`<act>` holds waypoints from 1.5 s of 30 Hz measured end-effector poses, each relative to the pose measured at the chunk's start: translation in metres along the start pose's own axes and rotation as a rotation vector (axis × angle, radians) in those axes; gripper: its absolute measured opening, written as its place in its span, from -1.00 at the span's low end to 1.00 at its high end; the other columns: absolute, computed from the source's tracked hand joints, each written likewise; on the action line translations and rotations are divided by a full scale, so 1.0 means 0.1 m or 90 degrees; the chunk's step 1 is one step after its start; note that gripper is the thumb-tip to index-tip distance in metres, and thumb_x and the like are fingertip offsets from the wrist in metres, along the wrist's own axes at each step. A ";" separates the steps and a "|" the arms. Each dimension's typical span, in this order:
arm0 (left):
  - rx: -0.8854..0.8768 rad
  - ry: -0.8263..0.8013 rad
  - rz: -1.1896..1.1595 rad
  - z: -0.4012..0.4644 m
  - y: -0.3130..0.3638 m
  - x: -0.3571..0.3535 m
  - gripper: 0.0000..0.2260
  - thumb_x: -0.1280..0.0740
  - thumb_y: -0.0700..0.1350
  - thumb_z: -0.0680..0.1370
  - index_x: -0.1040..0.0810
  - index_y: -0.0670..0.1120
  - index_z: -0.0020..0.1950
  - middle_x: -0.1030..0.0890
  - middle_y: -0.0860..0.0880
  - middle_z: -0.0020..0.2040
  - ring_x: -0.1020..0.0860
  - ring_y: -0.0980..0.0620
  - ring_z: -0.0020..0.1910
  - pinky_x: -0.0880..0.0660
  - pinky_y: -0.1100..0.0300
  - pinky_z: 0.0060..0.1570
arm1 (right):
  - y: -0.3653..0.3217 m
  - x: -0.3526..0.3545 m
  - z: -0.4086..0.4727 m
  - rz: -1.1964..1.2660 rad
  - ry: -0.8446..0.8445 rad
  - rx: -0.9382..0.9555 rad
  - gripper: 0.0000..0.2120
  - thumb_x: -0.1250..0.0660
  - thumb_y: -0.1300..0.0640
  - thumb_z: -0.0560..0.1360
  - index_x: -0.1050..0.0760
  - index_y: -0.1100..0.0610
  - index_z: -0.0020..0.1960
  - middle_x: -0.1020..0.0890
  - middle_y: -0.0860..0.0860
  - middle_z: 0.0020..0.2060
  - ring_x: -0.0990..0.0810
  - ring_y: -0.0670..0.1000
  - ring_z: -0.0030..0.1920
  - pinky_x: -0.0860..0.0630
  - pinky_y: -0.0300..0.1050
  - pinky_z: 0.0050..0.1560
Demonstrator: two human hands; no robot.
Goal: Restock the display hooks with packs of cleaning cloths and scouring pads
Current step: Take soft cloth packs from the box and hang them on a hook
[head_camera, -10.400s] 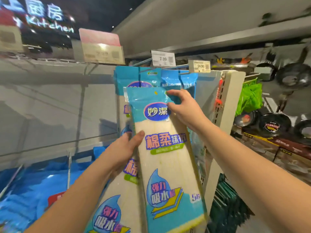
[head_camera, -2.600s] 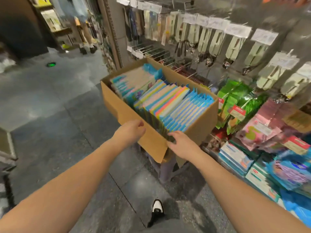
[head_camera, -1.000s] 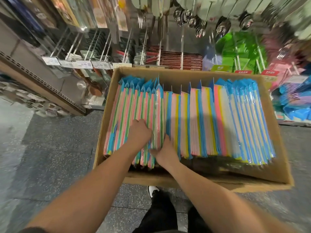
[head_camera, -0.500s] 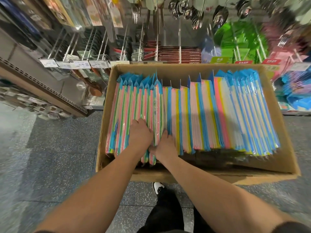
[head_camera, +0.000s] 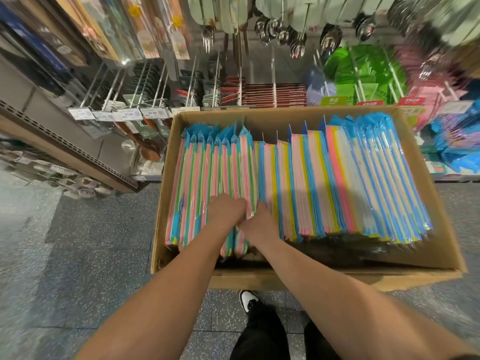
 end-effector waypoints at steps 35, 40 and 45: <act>-0.198 -0.135 -0.608 -0.95 1.05 1.17 -0.69 -0.31 -0.19 0.59 -0.48 -0.24 0.31 -0.66 -0.21 -0.13 -0.68 -0.11 -0.33 -0.61 0.09 -0.38 | -1.22 1.86 -1.38 0.068 0.036 0.472 -0.60 -0.32 -0.06 0.59 -0.45 0.05 0.39 -0.52 -0.09 0.08 -0.50 -0.19 0.07 -0.40 -0.26 0.15; -0.173 -0.235 -0.611 -1.24 1.51 0.77 -0.75 -0.29 -0.06 0.62 -0.55 -0.25 0.08 -0.67 -0.23 -0.23 -0.67 -0.13 -0.39 -0.64 0.04 -0.41 | -0.54 3.28 -1.06 0.307 0.309 0.328 -0.60 -0.41 -0.04 0.54 -0.45 0.09 0.30 -0.52 0.07 0.23 -0.50 -0.10 0.15 -0.42 -0.17 0.17; -0.181 -0.368 -0.590 -1.64 2.20 -0.02 -0.78 -0.33 -0.05 0.56 -0.58 -0.21 0.00 -0.70 -0.22 -0.22 -0.69 -0.17 -0.33 -0.64 -0.01 -0.37 | 0.10 3.75 -0.74 0.616 0.010 0.202 0.14 -0.52 -0.49 0.06 -0.27 -0.05 0.51 -0.47 0.01 0.41 -0.46 0.08 0.39 -0.40 0.21 0.38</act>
Point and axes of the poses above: each hand's wrist, its own z-axis towards the middle knuckle, its own x-axis out of the back of the hand, y = z × x, the point moved 6 cm from there along z, towards the middle knuckle
